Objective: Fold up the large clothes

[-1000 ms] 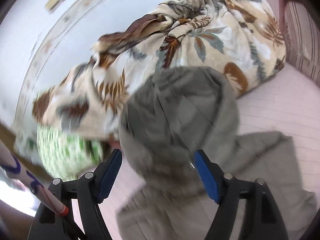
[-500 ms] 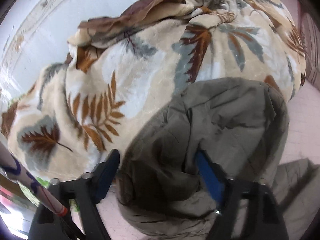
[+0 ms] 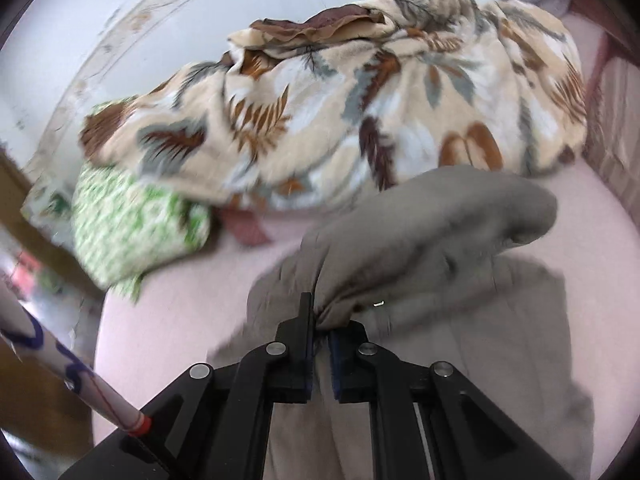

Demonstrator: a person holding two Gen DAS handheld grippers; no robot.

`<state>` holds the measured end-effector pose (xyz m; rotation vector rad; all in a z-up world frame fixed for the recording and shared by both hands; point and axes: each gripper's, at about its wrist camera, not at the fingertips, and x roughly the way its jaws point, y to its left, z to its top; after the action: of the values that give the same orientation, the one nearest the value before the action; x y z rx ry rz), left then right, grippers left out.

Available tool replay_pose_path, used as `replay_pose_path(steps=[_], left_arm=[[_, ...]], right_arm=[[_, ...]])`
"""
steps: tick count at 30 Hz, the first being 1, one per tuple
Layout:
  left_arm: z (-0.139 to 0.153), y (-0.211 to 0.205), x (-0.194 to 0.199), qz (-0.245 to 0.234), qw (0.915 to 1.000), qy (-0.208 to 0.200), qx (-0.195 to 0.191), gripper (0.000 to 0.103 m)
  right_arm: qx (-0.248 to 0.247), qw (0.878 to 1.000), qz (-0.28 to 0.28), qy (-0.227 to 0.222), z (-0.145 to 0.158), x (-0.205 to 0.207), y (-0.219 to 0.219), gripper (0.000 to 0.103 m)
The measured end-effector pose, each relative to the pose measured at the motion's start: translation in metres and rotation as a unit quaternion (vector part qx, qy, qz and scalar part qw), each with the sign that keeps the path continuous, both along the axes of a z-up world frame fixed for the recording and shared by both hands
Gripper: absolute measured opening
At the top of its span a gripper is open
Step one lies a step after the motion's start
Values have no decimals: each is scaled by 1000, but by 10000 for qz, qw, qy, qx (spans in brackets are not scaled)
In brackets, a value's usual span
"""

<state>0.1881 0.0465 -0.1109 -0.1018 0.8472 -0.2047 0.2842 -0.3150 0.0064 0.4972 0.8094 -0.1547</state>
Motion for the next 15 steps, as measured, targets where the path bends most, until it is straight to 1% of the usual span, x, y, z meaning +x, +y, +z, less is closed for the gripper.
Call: replay_pose_path(steps=[2,3,4,5,6,8,11,13,15], left_arm=[[4,4,-6,43,9999,-91,55,101],[5,6,-8,64,9999,-135,61,101],[8,8,-9,85,9998,-173,47,101],[9,10,-10,106,9998,-183,31,101],[9,12,-10,145,9997,-184,-2,101],[9,16,-9,206,9997,-160,-32,101],[7,22,-9,284,9995,-100,-37,101],[7,24,-9,311,9995,-99,-39,101],[7,27,-9,320,9994,-101,-49,101]], right_arm=[[234,9997,75,56,-15,-45,7,7],[294,9995,90,95,-22,-57,10,7],[406,9990,95,177,-38,-74,14,7],[482,9984,99,261,-53,-82,17,7],[543,9979,91,343,-66,-83,18,7],[711,9953,-89,649,-109,-83,20,6],[581,9933,-339,938,-153,-69,18,6],[642,9926,-356,969,-167,-62,15,6],[551,9937,-354,912,-163,-67,16,7]])
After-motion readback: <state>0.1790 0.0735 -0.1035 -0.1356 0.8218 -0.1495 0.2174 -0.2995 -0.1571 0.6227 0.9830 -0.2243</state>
